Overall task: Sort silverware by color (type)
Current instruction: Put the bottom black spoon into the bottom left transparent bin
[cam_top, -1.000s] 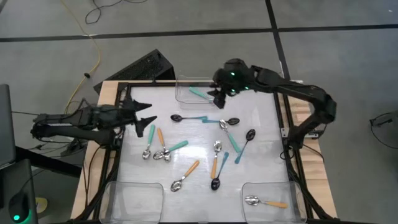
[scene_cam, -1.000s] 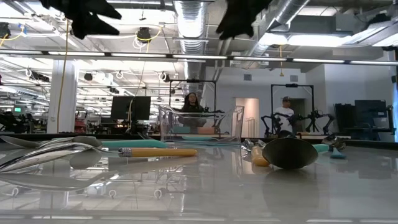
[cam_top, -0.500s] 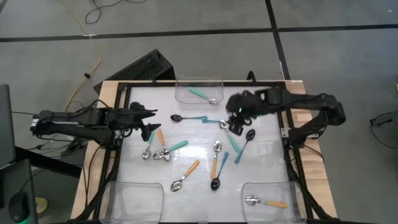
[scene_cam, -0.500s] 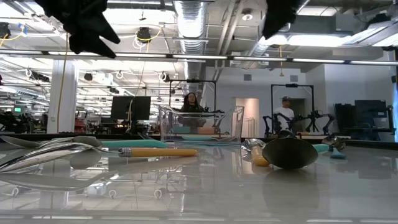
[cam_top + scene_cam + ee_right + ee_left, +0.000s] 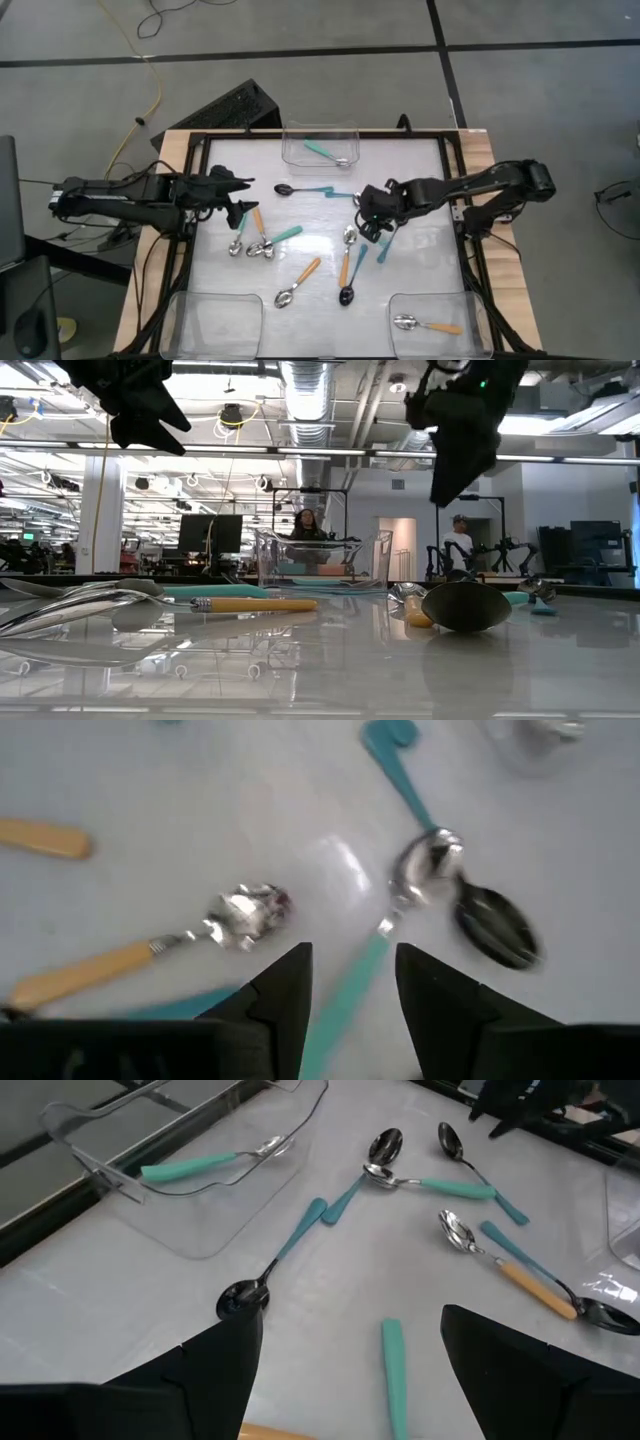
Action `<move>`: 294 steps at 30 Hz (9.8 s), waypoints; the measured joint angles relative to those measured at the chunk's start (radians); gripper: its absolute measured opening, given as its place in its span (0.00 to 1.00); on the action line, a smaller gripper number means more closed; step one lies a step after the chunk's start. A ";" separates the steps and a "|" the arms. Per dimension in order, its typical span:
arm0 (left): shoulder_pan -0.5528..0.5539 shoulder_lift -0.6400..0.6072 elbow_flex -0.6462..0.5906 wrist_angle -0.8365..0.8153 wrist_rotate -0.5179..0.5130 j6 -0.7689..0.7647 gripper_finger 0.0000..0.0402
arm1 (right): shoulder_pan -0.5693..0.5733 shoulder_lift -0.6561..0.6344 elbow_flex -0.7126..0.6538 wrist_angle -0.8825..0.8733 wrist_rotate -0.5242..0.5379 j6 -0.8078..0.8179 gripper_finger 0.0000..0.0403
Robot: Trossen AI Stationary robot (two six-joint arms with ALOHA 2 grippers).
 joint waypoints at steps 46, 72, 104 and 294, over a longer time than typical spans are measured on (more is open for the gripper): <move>0.000 0.001 0.000 0.037 -0.076 0.056 0.73 | 0.235 0.195 0.094 0.193 -0.217 -0.686 0.55; 0.000 0.001 0.000 0.037 -0.085 0.054 0.73 | 0.231 0.199 0.094 0.182 -0.246 -0.941 0.58; 0.000 0.001 -0.001 0.046 -0.090 0.056 0.73 | 0.274 0.413 0.119 0.204 -0.277 -0.892 0.58; 0.000 0.000 -0.001 0.051 -0.077 0.169 0.73 | 0.128 1.147 1.182 0.913 -0.715 -0.468 0.08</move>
